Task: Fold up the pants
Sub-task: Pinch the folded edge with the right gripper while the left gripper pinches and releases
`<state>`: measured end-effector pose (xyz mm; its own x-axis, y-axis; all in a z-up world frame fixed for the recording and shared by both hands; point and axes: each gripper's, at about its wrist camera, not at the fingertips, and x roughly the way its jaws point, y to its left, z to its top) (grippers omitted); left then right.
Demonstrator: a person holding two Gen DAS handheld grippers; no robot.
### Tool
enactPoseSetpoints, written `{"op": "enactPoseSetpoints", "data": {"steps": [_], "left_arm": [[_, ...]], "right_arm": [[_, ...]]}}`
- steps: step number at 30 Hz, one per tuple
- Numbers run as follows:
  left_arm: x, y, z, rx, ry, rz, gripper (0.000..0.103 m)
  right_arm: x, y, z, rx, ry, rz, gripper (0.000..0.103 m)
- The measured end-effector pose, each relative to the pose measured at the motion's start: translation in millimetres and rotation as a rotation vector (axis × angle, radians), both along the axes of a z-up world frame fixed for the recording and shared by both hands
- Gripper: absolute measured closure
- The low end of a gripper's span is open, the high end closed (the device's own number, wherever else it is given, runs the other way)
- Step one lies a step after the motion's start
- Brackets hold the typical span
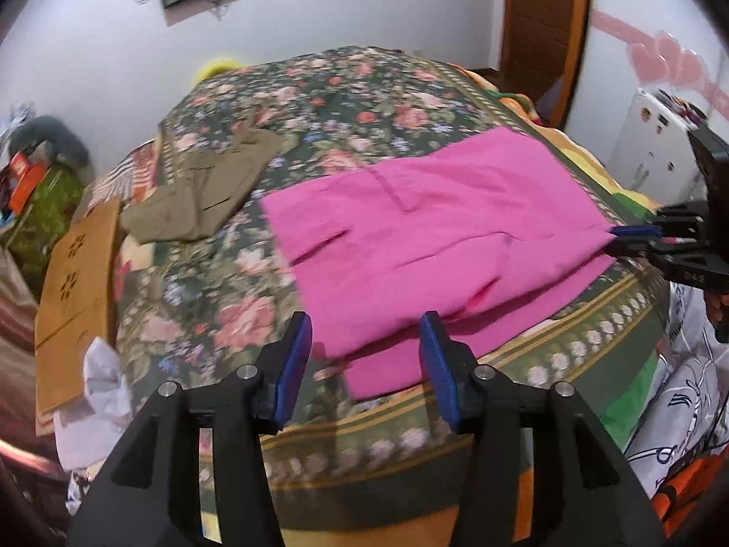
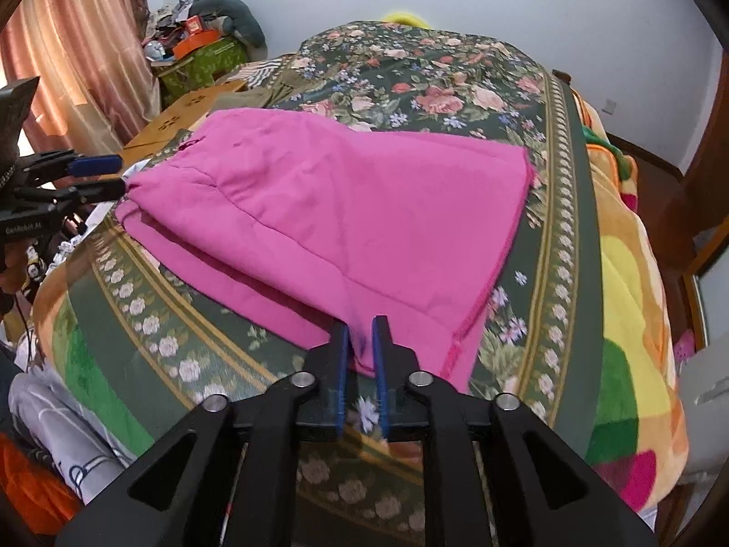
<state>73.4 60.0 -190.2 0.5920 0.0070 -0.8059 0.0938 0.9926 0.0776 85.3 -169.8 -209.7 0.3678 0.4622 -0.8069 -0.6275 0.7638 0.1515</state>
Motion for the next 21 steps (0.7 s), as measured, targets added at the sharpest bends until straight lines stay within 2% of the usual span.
{"op": "enactPoseSetpoints", "data": {"steps": [3,7,10,13,14,19,20,21], "left_arm": [[-1.6,16.8,1.9,-0.04,0.011,0.056,0.054],[2.8,34.3,2.2,-0.126,0.023,0.115,0.054],[12.3,40.3,-6.4,-0.235,0.069,0.127,0.054],[21.7,39.9,-19.9,-0.287,0.124,0.141,0.056],[23.5,38.3,-24.8,-0.301,0.134,0.14,0.062],[27.2,36.7,-35.3,-0.331,0.14,0.166,0.068],[27.4,36.5,-34.2,-0.324,0.137,0.175,0.078],[27.4,37.1,-33.2,-0.303,0.135,0.186,0.093]], "right_arm": [[-2.3,-12.0,5.0,0.01,0.001,-0.034,0.072],[-2.6,-29.5,15.0,0.037,-0.016,-0.085,0.07],[2.2,-41.3,21.1,0.075,-0.02,-0.137,0.07],[8.4,-45.8,17.4,0.098,-0.004,-0.179,0.069],[10.5,-45.3,13.5,0.102,0.01,-0.192,0.069],[13.0,-38.2,-3.1,0.122,0.075,-0.195,0.069],[12.0,-36.7,-6.9,0.133,0.089,-0.191,0.069],[11.6,-35.5,-9.1,0.139,0.096,-0.191,0.069]]}}
